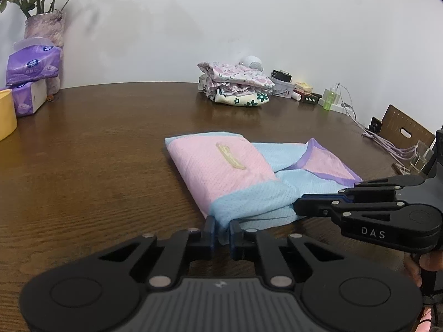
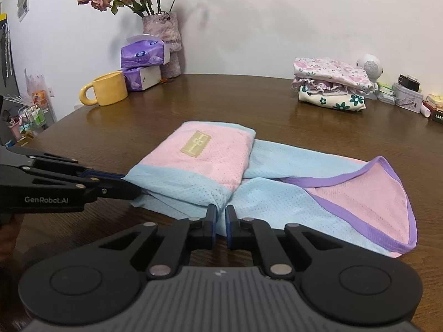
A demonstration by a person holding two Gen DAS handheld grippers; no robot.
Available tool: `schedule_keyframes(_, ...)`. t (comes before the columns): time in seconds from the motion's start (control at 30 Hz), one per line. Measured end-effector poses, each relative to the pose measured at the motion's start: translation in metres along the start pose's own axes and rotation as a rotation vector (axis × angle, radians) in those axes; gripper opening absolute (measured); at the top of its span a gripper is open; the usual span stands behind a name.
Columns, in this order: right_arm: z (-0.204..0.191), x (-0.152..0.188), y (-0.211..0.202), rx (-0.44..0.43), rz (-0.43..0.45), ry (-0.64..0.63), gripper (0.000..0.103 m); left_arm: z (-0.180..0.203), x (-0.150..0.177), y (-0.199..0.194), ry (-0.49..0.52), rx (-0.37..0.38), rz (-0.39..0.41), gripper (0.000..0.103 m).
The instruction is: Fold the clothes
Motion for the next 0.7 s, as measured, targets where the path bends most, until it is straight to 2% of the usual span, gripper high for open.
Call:
schedule_keyframes(0.13,-0.0023,0.0015,0.0009,0.009,-0.007,-0.017,0.005,-0.0017,0.0007,-0.0023,-0.014,0.000,-0.010,0.013)
schedule_keyframes(0.2,-0.0048,0.0021,-0.0004,0.000,-0.014,-0.024,0.009,-0.0008,0.0006,-0.0037,-0.010,-0.001,-0.009,0.017)
schedule_keyframes(0.3,-0.0087,0.0012,-0.0039,-0.023,0.003,-0.024,0.022,0.0016,0.0007,-0.0022,-0.001,0.000,-0.015,0.021)
schedule_keyframes(0.43,-0.0073,-0.0002,0.0031,-0.011,-0.003,-0.019,0.023,0.0037,0.0028,0.0043,0.014,0.001,-0.033,0.019)
schedule_keyframes(0.5,-0.0055,-0.0006,0.0033,-0.009,-0.001,-0.006,0.014,0.0054,0.0030,0.0037,0.028,0.007,-0.028,0.016)
schedule_keyframes(0.53,-0.0043,-0.0014,0.0016,-0.010,0.006,0.000,0.005,0.0060,0.0031,0.0034,0.033,0.011,-0.024,0.011)
schedule_keyframes(0.7,0.0008,-0.0022,-0.0036,0.016,0.013,-0.006,0.002,0.0025,0.0065,0.0041,0.034,0.004,-0.029,0.004)
Point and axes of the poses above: each gripper's, at about its wrist camera, not at the fingertips, and y roughly the way its jaws point, z to its right, x to its underside, the point moved 7 cm from there along y, roughly the way its jaws point, and after that the axes turned 2 degrees about -z, right-handed, at the moved point
